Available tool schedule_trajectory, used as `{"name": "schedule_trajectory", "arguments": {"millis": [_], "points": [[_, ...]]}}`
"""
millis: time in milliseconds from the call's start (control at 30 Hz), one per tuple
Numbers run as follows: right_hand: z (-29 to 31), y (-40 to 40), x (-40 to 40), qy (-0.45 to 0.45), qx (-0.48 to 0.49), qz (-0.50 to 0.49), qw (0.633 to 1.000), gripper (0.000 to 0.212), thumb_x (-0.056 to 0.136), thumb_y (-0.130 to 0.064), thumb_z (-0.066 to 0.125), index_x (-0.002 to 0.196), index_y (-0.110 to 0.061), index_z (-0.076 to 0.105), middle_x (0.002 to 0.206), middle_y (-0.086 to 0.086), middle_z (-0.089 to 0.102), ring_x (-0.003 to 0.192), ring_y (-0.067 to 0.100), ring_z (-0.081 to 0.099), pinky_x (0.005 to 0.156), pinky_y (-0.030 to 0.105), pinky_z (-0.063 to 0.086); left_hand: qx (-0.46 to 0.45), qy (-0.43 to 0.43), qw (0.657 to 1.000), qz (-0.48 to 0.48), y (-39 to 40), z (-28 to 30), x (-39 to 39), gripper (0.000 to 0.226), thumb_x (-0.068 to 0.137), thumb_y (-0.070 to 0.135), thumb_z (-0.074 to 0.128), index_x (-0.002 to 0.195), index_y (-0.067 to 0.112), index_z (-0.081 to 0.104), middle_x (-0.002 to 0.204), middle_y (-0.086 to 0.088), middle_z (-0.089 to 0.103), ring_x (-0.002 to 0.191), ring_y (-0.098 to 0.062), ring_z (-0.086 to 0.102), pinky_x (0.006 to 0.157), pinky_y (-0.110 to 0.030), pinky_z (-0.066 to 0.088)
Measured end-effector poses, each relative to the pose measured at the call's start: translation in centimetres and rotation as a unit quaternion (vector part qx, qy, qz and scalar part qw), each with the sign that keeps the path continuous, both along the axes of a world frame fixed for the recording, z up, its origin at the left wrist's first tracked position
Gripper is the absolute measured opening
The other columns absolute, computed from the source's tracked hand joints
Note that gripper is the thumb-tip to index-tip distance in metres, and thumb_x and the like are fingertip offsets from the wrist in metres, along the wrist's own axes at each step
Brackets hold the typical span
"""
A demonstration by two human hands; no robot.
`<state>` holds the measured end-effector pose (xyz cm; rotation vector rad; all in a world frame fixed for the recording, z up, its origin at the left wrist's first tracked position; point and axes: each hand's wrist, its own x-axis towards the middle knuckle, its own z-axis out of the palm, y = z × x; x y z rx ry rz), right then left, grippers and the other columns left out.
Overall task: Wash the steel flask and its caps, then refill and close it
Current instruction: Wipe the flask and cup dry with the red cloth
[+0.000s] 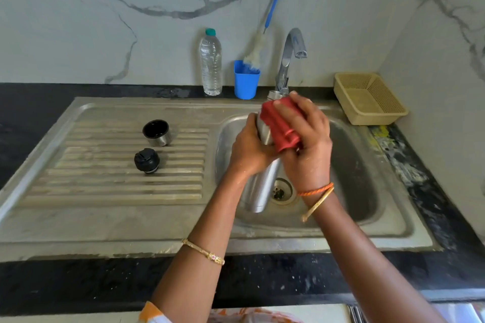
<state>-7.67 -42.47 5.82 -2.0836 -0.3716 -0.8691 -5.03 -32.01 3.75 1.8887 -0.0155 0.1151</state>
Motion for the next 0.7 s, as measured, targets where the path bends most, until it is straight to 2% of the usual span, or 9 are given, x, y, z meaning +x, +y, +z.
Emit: {"name": "schedule_trajectory", "arguments": {"millis": [100,167,267,300,367,433,500,567,700], "points": [[1.8,2.2,0.0,-0.022,-0.169,-0.114,0.979,0.049,0.064,-0.022,0.062,0.111,-0.032,0.068,0.125,-0.001,0.06,0.121,0.03,0.042,0.093,0.041,0.027,0.09,-0.034,0.994,0.046,0.3,1.0,-0.4,0.065,0.07,0.061,0.046,0.115,0.016,0.057,0.108,-0.003,0.068,0.102,-0.024,0.064,0.081,-0.037,0.049],[3.9,3.6,1.2,0.011,-0.24,-0.177,0.954,0.04,0.059,-0.025,0.066,0.099,-0.029,0.072,0.109,0.0,0.065,0.111,0.033,0.048,0.089,0.041,0.022,0.18,-0.053,0.98,0.063,0.3,1.7,-1.2,0.052,0.079,0.053,0.048,0.111,0.013,0.059,0.106,-0.008,0.066,0.1,-0.029,0.062,0.074,-0.033,0.043],[8.3,3.9,3.8,0.253,-0.315,-0.117,0.907,0.022,0.076,-0.022,0.06,0.097,-0.024,0.066,0.098,0.002,0.061,0.106,0.031,0.052,0.092,0.041,0.027,0.338,-0.153,0.925,0.084,1.3,0.7,-1.8,0.059,0.064,0.047,0.068,0.114,0.018,0.061,0.103,-0.007,0.062,0.093,-0.03,0.061,0.077,-0.037,0.042],[9.5,3.3,4.9,0.343,-0.277,-0.04,0.897,0.015,0.082,-0.018,0.057,0.094,-0.021,0.064,0.088,0.002,0.061,0.098,0.027,0.058,0.088,0.034,0.038,0.342,-0.155,0.923,0.087,2.0,0.3,-1.6,0.066,0.055,0.043,0.074,0.115,0.02,0.061,0.102,-0.004,0.061,0.092,-0.028,0.062,0.078,-0.039,0.044],[10.6,1.0,6.6,0.473,-0.165,0.134,0.855,0.018,0.087,-0.001,0.052,0.093,-0.013,0.063,0.067,-0.003,0.064,0.065,0.013,0.065,0.056,0.017,0.048,0.291,-0.163,0.94,0.076,3.5,-0.3,-1.3,0.077,0.047,0.041,0.077,0.119,0.023,0.059,0.104,0.001,0.061,0.091,-0.023,0.063,0.078,-0.038,0.046],[9.4,-1.1,8.2,0.521,-0.033,0.25,0.815,0.024,0.084,0.009,0.053,0.099,-0.006,0.065,0.067,-0.003,0.07,0.056,0.009,0.065,0.052,0.018,0.051,0.142,-0.17,0.972,0.082,4.6,0.3,-1.3,0.076,0.048,0.036,0.08,0.12,0.026,0.058,0.107,0.004,0.062,0.091,-0.017,0.064,0.077,-0.035,0.051],[6.4,-1.8,8.8,0.499,0.119,0.266,0.816,0.029,0.08,0.006,0.062,0.104,-0.008,0.065,0.082,0.004,0.073,0.071,0.015,0.068,0.067,0.029,0.056,-0.012,-0.146,0.985,0.092,5.1,1.6,-1.1,0.066,0.053,0.021,0.086,0.112,0.028,0.058,0.105,0.006,0.066,0.09,-0.009,0.065,0.076,-0.026,0.053],[3.1,-1.0,7.6,0.421,0.283,0.236,0.829,0.037,0.079,0.002,0.066,0.115,-0.004,0.062,0.098,0.01,0.071,0.087,0.02,0.068,0.081,0.035,0.054,-0.076,-0.112,0.987,0.09,5.2,2.7,-0.3,0.063,0.058,0.007,0.087,0.107,0.034,0.057,0.101,0.008,0.069,0.085,-0.003,0.066,0.071,-0.016,0.052],[1.2,2.4,2.7,0.204,0.36,0.195,0.889,0.035,0.085,0.004,0.063,0.11,-0.019,0.065,0.097,-0.004,0.071,0.089,0.006,0.067,0.076,0.023,0.054,-0.107,-0.081,0.987,0.085,6.0,3.7,0.8,0.059,0.06,0.001,0.084,0.099,0.035,0.055,0.091,0.006,0.07,0.074,-0.005,0.067,0.062,-0.018,0.053]]}}
